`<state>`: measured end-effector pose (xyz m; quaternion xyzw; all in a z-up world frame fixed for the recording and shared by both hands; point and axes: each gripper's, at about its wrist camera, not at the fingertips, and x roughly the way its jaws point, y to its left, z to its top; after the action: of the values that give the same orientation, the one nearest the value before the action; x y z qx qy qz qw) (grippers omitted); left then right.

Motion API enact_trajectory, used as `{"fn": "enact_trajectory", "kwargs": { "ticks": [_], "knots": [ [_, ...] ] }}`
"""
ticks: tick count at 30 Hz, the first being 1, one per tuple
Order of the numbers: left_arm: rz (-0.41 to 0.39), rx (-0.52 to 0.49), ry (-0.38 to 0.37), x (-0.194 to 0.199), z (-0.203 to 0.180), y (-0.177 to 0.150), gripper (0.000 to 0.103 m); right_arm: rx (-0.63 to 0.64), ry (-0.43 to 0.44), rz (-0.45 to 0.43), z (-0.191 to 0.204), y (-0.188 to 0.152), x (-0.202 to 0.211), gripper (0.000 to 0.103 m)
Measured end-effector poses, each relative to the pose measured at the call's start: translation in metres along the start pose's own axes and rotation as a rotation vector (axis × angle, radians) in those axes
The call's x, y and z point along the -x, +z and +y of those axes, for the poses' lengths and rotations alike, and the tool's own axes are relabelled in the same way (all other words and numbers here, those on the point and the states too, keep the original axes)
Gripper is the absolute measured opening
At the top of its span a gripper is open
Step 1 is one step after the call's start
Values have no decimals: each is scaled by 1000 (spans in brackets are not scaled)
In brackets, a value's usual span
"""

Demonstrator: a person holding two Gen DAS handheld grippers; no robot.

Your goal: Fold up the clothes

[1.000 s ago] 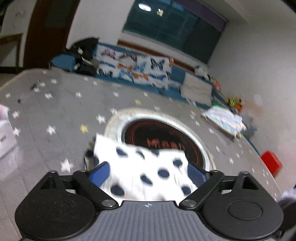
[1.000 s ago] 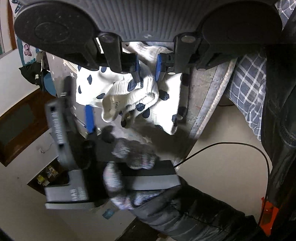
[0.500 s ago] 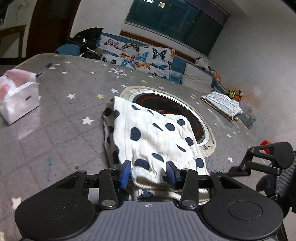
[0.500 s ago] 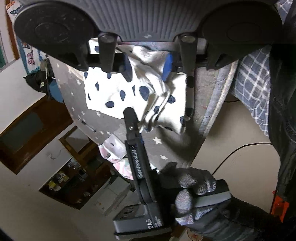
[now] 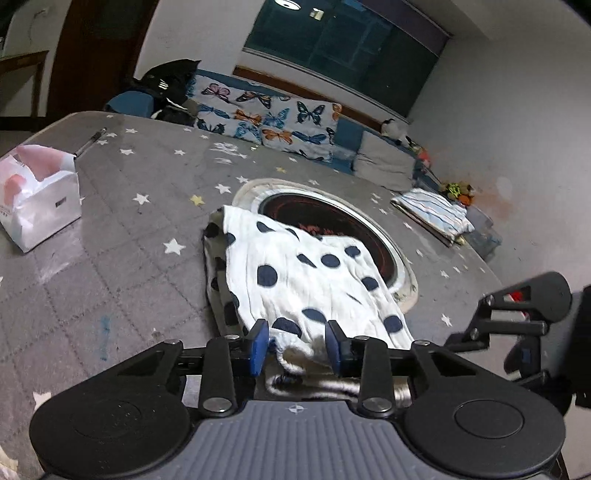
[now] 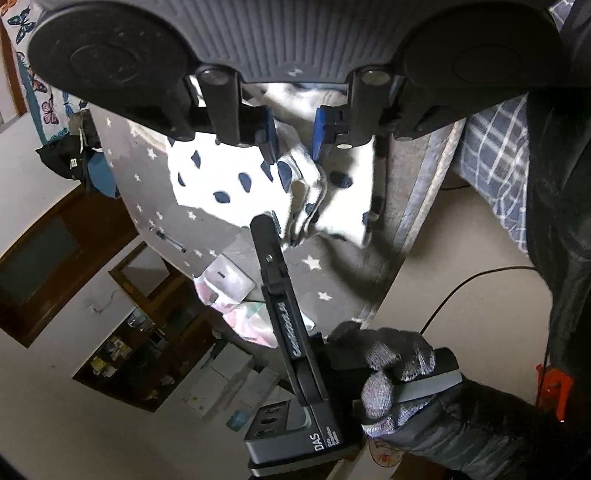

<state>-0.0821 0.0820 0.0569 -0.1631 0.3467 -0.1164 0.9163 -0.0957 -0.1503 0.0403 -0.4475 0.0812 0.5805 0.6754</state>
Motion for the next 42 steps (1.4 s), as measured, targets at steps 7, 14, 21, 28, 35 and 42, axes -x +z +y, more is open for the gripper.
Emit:
{"fn": "enact_trajectory", "kwargs": {
  "ticks": [7,14,21,28,35,42],
  "knots": [
    [18,7,6,3,0,-6,35,-38,25,14,2,-8,-1,24],
    [-63,-33,-16,25,-13,9,39,-141,55,34,-16,-14,19,32],
    [-51,-47,-64,-5,-27,16,39,-456,-37,11,-70,-25,17,34],
    [26,-65,-74,-30,-35,-4,43,-698,-108,40,-115,-45,-19,34],
    [23,-65,-83,-28,-38,-12,46,-817,-138,89,-143,-72,-65,34],
    [23,-39,-93,-27,-34,-14,47,-954,-154,111,-162,-100,-83,32]
  ]
}}
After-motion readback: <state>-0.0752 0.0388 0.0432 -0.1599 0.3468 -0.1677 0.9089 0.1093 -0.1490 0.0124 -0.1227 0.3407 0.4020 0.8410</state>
